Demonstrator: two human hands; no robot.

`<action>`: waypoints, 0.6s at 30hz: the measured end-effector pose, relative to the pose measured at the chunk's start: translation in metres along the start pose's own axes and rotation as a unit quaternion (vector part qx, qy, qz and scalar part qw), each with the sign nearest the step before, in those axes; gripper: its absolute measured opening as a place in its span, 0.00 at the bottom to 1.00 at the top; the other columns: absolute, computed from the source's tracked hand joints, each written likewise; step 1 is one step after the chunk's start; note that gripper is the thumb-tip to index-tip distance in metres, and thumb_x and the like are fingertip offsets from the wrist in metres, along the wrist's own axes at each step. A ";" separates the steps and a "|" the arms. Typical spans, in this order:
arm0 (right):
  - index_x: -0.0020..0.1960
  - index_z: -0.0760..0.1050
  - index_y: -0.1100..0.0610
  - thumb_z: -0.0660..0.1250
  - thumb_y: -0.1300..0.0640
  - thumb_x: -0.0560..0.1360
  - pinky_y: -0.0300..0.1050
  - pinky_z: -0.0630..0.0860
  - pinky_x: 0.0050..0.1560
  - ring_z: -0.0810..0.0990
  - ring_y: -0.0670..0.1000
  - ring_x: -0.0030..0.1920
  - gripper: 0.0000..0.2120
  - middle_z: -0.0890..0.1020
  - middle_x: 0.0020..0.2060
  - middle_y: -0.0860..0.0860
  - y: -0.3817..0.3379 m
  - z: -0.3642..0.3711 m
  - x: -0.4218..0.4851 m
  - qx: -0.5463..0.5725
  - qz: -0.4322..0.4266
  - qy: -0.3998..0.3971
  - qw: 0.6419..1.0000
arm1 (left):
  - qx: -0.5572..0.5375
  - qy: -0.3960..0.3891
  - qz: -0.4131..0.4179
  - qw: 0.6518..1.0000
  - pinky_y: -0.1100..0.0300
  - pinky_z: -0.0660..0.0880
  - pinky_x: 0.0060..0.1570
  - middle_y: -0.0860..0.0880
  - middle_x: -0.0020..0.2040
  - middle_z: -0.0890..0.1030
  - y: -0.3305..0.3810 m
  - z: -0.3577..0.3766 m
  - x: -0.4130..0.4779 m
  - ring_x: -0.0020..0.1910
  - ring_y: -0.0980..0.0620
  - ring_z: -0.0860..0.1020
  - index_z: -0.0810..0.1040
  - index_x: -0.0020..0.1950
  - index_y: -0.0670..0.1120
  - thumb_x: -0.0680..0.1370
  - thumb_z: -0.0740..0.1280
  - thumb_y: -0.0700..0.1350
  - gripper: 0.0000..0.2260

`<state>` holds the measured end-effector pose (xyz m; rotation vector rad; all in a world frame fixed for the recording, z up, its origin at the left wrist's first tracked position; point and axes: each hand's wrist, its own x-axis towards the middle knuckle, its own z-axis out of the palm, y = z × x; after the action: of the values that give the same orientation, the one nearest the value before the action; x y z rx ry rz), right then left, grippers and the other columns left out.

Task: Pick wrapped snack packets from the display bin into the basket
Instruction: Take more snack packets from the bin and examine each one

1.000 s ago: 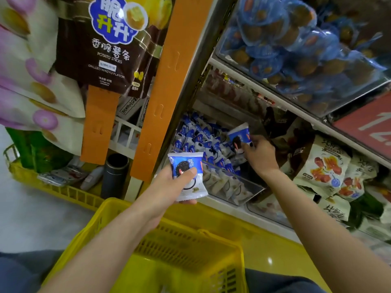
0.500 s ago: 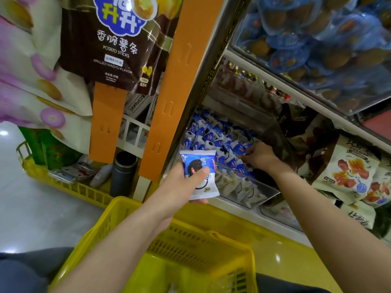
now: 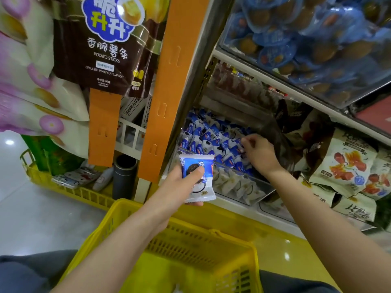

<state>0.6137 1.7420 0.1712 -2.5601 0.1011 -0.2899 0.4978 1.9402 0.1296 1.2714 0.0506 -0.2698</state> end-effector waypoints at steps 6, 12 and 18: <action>0.50 0.75 0.49 0.60 0.52 0.78 0.28 0.71 0.42 0.77 0.40 0.43 0.06 0.79 0.42 0.42 -0.020 0.006 -0.088 0.115 -0.179 0.010 0.977 | 0.040 -0.020 0.002 0.999 0.76 0.73 0.37 0.65 0.36 0.80 -0.011 0.004 -0.007 0.31 0.74 0.75 0.73 0.53 0.56 0.80 0.60 0.51 0.05; 0.46 0.77 0.47 0.65 0.55 0.75 0.39 0.77 0.43 0.80 0.43 0.40 0.04 0.82 0.40 0.46 -0.008 0.030 -0.134 0.239 -0.113 -0.097 0.959 | 0.110 -0.022 0.021 0.993 0.78 0.69 0.33 0.60 0.41 0.77 -0.032 0.012 -0.012 0.33 0.74 0.74 0.73 0.53 0.57 0.80 0.60 0.47 0.05; 0.37 0.77 0.55 0.66 0.61 0.75 0.36 0.75 0.32 0.75 0.41 0.30 0.08 0.79 0.27 0.46 0.007 0.049 -0.138 0.368 0.021 -0.134 0.920 | 0.141 0.000 0.040 0.989 0.74 0.67 0.28 0.51 0.40 0.77 -0.050 0.014 -0.011 0.28 0.68 0.73 0.72 0.56 0.45 0.78 0.63 0.38 0.08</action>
<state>0.4904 1.7798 0.1021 -1.8187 -0.0507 0.0463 0.4739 1.9154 0.0894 1.5503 -0.0390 -0.2130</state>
